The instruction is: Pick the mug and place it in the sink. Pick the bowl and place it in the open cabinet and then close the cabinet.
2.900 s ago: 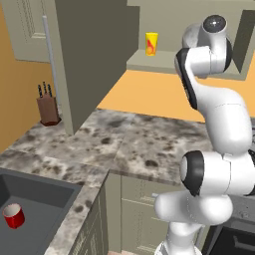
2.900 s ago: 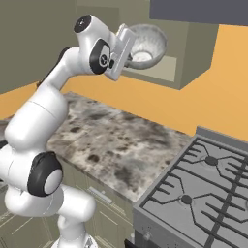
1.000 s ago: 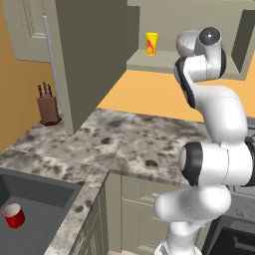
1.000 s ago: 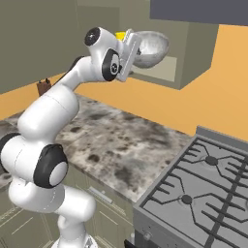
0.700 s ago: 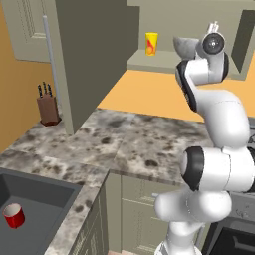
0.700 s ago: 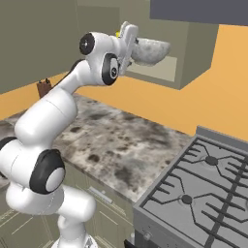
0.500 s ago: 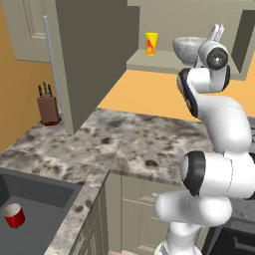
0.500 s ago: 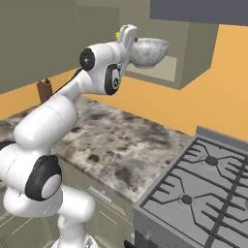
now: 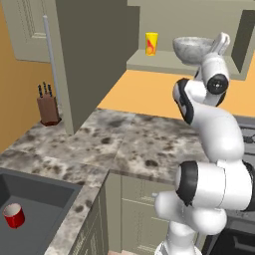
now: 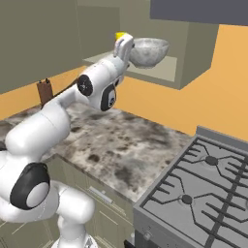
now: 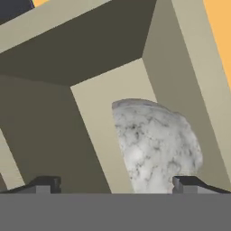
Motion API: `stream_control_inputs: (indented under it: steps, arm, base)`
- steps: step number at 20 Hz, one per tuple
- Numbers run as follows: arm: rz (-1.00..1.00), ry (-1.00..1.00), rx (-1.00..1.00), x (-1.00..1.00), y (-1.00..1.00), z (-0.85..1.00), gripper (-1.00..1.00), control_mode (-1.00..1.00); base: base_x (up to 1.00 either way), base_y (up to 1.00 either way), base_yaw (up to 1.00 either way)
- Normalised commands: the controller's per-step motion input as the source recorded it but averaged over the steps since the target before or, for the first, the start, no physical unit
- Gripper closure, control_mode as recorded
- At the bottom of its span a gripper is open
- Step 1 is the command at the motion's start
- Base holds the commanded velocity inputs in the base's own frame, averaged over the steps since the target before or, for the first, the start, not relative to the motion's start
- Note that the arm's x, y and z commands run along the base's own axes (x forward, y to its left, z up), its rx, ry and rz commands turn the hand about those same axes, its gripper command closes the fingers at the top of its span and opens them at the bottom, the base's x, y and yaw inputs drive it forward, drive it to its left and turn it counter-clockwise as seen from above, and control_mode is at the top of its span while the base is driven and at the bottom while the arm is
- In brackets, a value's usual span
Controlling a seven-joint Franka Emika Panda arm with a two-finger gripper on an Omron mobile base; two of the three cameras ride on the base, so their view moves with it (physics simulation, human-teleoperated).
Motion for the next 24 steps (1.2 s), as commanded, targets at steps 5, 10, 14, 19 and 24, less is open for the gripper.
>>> stream_control_inputs:
  steps: [5, 10, 14, 19, 24]
  arm:
    - [0.0, -0.17, -0.01, -0.55, 0.0, 0.55, -1.0, -1.0]
    - [0.0, 0.08, 0.08, -0.85, -0.04, 0.42, -1.0, -1.0]
    - [0.0, 0.26, 0.14, -0.92, -0.02, 0.39, -1.0, -1.0]
    - [0.0, 0.38, 0.14, -0.71, 0.0, 0.43, -1.0, -1.0]
    - [0.0, 0.34, 0.08, -0.58, 0.0, 0.15, -1.0, -1.0]
  base:
    - [0.0, 0.0, 0.0]
    - [0.0, 0.0, 0.0]
    - [0.0, 0.0, 0.0]
    - [0.0, 0.0, 0.0]
    - [0.0, 0.0, 0.0]
